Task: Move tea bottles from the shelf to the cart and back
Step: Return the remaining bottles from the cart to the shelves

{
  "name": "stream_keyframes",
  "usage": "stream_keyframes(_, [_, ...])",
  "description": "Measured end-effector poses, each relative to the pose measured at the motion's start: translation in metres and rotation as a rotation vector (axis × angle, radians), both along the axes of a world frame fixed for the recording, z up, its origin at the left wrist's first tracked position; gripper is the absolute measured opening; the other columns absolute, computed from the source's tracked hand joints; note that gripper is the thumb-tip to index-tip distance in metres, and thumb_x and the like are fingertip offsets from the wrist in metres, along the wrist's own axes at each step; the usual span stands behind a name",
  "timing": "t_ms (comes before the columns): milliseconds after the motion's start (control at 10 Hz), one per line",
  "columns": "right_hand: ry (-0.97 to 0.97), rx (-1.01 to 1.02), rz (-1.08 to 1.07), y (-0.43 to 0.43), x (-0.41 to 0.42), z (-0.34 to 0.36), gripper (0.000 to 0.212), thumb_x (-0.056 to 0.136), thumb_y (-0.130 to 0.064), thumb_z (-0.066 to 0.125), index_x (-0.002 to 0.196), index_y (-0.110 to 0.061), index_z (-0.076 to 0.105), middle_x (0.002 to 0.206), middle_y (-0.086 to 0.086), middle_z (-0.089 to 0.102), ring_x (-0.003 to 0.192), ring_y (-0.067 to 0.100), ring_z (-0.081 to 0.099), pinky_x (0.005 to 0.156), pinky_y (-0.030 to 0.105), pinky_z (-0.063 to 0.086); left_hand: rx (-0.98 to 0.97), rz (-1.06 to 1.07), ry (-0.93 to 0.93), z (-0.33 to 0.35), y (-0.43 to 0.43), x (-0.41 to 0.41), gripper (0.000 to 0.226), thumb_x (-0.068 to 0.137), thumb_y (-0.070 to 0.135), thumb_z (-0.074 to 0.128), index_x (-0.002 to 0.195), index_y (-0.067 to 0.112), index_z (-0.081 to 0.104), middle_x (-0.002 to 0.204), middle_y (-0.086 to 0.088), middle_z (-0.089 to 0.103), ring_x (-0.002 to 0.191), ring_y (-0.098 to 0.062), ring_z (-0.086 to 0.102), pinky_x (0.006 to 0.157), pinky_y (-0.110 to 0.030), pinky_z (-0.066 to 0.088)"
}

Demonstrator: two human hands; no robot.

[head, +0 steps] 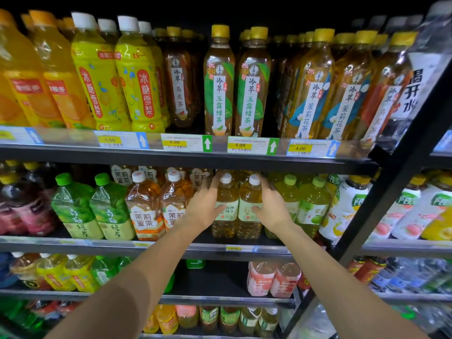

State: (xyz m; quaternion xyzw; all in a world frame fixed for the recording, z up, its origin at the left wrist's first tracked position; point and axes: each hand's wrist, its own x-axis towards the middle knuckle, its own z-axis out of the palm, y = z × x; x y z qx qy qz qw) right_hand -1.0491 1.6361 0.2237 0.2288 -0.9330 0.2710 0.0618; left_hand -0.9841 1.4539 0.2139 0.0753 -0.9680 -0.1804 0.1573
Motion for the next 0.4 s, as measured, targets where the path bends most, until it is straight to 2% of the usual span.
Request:
stream_keyframes(200, [0.06,0.027,0.016,0.005,0.009,0.001,0.097,0.082,-0.014,0.079,0.157,-0.029,0.019,0.158,0.002,0.029,0.14,0.026,0.041,0.107,0.042,0.048,-0.207,0.101,-0.05,0.016,0.009,0.021,0.086,0.093,0.045,0.063,0.157,0.035,0.007,0.159,-0.013,0.021,0.146,-0.033,0.026,0.106,-0.043,0.046])
stream_keyframes(300, [0.098,0.049,0.04,0.007,0.019,0.001,0.097,0.081,-0.015,0.079,0.156,-0.029,0.019,0.161,-0.001,0.021,0.144,0.023,0.031,0.106,0.04,0.048,-0.241,0.111,-0.055,0.021,0.009,0.035,0.077,0.093,0.047,0.062,0.155,0.035,0.018,0.151,-0.011,0.034,0.141,-0.03,0.031,0.106,-0.042,0.045])
stream_keyframes(400, [0.153,0.048,0.053,0.011,0.034,0.003,0.093,0.081,-0.018,0.079,0.154,-0.025,0.022,0.157,0.001,0.025,0.142,0.022,0.03,0.103,0.039,0.05,-0.305,0.107,-0.031,0.028,0.014,0.049,0.069,0.094,0.048,0.06,0.152,0.032,0.027,0.143,-0.007,0.041,0.134,-0.026,0.037,0.104,-0.04,0.044])
